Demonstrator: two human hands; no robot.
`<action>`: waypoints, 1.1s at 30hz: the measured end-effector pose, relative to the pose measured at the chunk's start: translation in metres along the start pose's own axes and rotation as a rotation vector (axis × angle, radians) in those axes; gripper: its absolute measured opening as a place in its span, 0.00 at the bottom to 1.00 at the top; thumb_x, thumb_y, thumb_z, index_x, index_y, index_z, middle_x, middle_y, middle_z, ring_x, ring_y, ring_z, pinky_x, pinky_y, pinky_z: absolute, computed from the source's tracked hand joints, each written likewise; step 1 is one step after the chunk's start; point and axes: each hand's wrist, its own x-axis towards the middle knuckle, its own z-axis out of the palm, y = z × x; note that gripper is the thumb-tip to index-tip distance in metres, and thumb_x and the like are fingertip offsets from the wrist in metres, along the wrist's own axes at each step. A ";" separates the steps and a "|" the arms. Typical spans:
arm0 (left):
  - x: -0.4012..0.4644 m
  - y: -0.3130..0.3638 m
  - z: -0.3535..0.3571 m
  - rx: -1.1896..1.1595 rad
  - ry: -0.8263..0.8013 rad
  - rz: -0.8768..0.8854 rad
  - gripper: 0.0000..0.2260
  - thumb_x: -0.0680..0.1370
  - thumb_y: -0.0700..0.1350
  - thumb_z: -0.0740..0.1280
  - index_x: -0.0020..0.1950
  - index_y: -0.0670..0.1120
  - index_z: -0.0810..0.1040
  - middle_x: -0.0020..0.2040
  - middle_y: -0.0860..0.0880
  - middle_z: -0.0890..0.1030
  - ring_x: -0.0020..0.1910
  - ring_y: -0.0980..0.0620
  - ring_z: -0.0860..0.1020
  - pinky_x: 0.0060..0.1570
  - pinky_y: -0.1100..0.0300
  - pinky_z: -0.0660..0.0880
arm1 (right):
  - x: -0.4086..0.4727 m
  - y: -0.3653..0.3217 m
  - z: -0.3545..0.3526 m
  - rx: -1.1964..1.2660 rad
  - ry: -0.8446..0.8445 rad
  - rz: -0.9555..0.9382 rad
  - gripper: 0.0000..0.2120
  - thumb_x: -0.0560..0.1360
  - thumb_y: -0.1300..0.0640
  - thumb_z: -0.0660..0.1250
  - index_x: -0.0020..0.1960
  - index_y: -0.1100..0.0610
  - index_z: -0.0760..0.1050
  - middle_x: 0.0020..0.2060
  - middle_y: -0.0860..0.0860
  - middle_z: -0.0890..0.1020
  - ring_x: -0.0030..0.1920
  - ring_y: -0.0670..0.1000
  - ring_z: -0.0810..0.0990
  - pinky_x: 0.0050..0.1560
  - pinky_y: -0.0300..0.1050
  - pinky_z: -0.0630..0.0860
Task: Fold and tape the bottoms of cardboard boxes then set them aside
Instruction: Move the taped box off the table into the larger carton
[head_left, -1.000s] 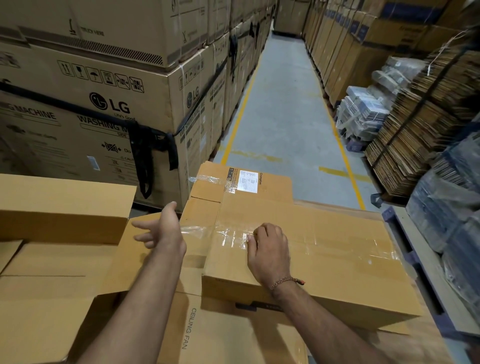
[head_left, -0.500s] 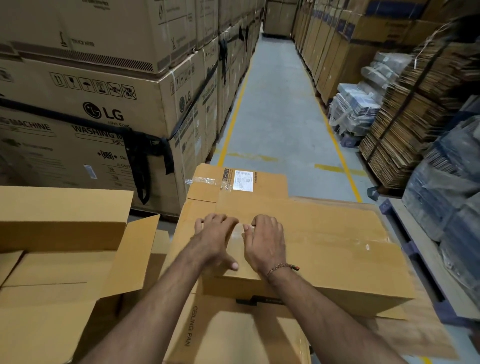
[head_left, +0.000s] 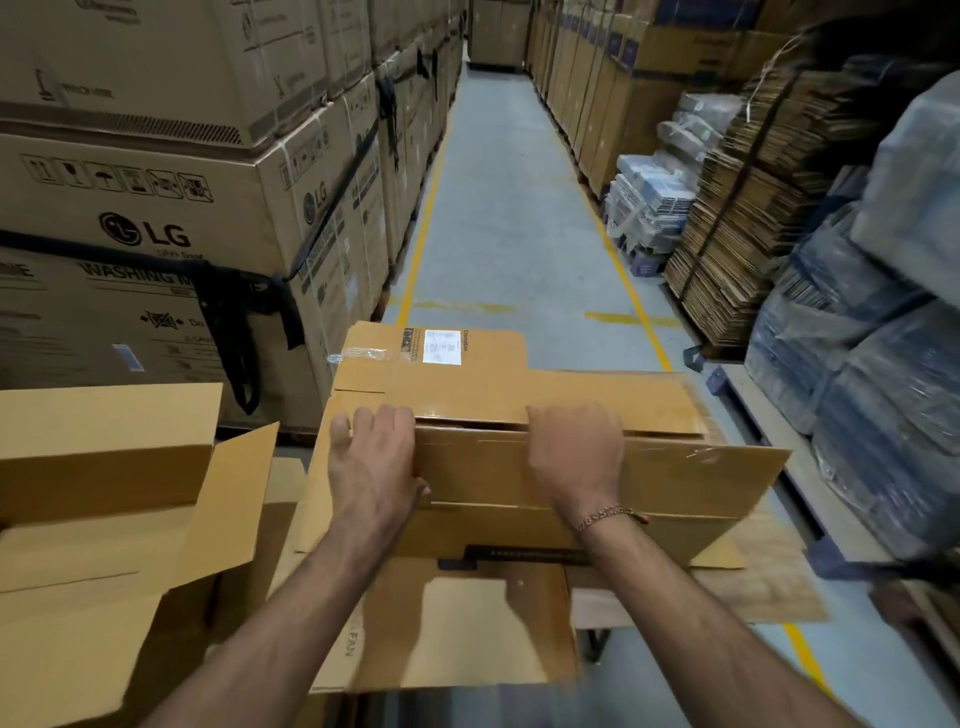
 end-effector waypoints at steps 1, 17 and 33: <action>-0.011 0.002 -0.003 -0.017 0.033 -0.014 0.27 0.66 0.63 0.81 0.58 0.53 0.76 0.55 0.52 0.81 0.55 0.47 0.75 0.61 0.47 0.62 | -0.003 0.000 -0.010 -0.025 -0.001 0.063 0.22 0.82 0.44 0.62 0.38 0.56 0.83 0.30 0.53 0.77 0.36 0.52 0.66 0.45 0.51 0.71; -0.137 0.046 0.008 -0.201 -0.668 -0.143 0.63 0.58 0.88 0.36 0.86 0.55 0.44 0.86 0.42 0.43 0.81 0.37 0.58 0.74 0.37 0.64 | -0.119 0.089 -0.051 0.042 -0.784 0.081 0.29 0.80 0.54 0.69 0.74 0.49 0.58 0.71 0.51 0.61 0.59 0.51 0.73 0.60 0.49 0.79; -0.010 0.085 0.039 -0.134 -0.345 0.190 0.06 0.75 0.50 0.76 0.51 0.55 0.83 0.55 0.50 0.77 0.59 0.48 0.75 0.59 0.55 0.77 | -0.058 0.111 -0.011 -0.203 -0.721 -0.103 0.18 0.76 0.63 0.72 0.60 0.51 0.69 0.53 0.50 0.77 0.46 0.53 0.81 0.47 0.48 0.81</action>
